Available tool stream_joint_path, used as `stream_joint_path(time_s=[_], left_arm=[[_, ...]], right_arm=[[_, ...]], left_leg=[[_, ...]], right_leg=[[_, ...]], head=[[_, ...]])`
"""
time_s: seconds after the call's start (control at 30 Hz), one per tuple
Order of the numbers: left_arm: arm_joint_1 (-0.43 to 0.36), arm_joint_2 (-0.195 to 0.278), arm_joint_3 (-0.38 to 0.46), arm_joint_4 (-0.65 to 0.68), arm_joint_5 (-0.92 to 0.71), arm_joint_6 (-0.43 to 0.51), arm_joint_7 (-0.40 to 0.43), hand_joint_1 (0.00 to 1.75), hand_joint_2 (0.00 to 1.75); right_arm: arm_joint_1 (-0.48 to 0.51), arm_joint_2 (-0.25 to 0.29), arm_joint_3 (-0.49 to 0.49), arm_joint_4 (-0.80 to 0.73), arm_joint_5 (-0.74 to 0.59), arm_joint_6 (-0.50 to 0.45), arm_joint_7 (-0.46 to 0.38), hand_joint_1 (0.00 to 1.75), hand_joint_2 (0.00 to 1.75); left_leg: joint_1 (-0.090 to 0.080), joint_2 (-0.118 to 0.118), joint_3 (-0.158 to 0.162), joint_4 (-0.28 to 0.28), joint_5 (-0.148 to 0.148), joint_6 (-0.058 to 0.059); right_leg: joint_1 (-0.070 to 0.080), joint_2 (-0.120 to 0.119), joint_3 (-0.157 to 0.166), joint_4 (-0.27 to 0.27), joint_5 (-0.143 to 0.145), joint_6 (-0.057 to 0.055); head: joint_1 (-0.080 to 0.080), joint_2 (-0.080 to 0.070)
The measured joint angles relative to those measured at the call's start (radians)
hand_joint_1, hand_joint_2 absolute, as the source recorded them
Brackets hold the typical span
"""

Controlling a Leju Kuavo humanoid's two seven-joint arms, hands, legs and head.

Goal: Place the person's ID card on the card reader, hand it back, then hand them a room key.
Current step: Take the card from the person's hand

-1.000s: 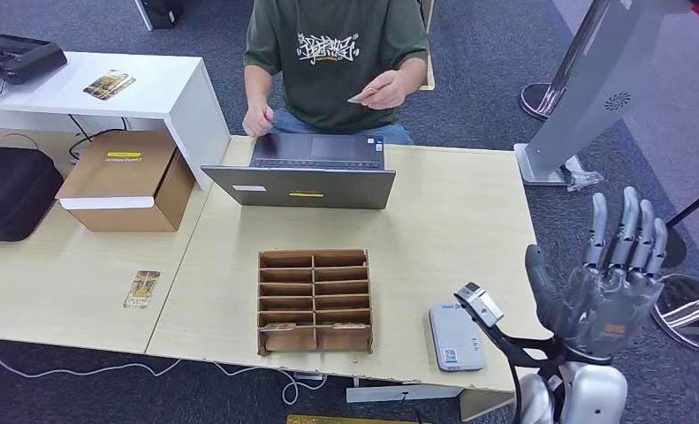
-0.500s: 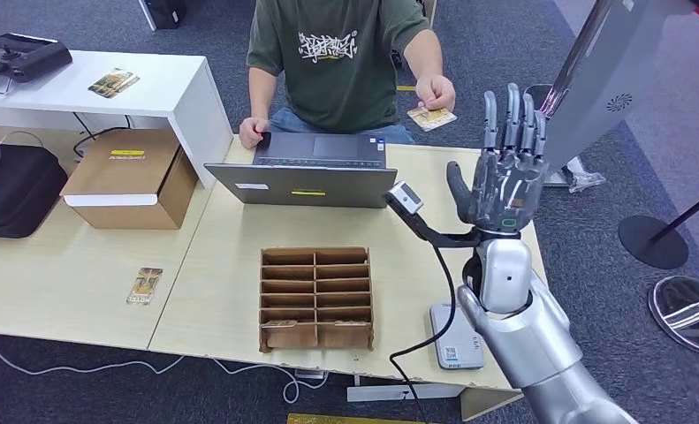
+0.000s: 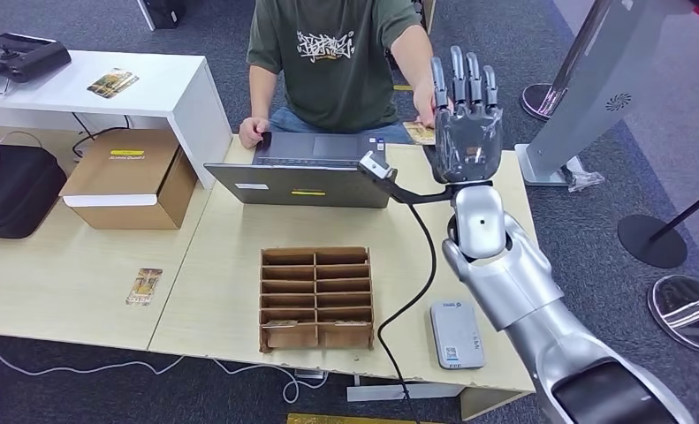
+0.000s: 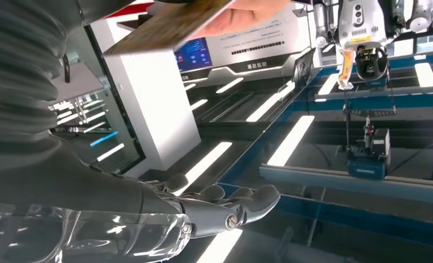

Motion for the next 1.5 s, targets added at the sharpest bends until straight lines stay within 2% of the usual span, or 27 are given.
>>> stream_joint_path(time_s=[0.23, 0.63, 1.03, 1.5], left_arm=[[-0.003, 0.015, -0.023, 0.016, 0.000, 0.002, 0.004, 0.00, 0.00], [-0.002, 0.021, -0.028, 0.023, 0.003, 0.002, 0.009, 0.00, 0.00], [0.004, 0.021, -0.028, 0.023, 0.017, -0.001, 0.002, 0.00, 0.00], [0.018, 0.020, -0.019, 0.023, 0.034, -0.013, -0.004, 0.00, 0.00]], right_arm=[[-0.069, 0.006, 0.022, 0.127, 0.000, -0.036, -0.013, 0.00, 1.75], [-0.069, 0.001, 0.029, 0.170, 0.000, -0.047, -0.023, 0.00, 1.75], [0.054, -0.059, -0.035, -0.017, 0.000, -0.077, -0.087, 0.00, 1.75], [0.114, -0.100, -0.059, -0.125, 0.000, -0.074, -0.097, 0.00, 1.75]], left_leg=[[0.000, 0.000, 0.000, 0.000, 0.000, 0.000], [0.000, 0.000, 0.000, 0.000, 0.000, 0.000], [0.000, 0.000, 0.000, 0.000, 0.000, 0.000], [0.000, 0.000, 0.000, 0.000, 0.000, 0.000]], right_leg=[[0.000, 0.000, 0.000, 0.000, 0.000, 0.000], [0.000, 0.001, -0.001, 0.000, 0.000, -0.001], [0.000, 0.001, -0.001, -0.001, 0.000, 0.000], [0.000, 0.001, -0.001, -0.001, 0.000, -0.001]], head=[[0.000, 0.000], [0.000, 0.000], [0.000, 0.000], [0.000, 0.000]])
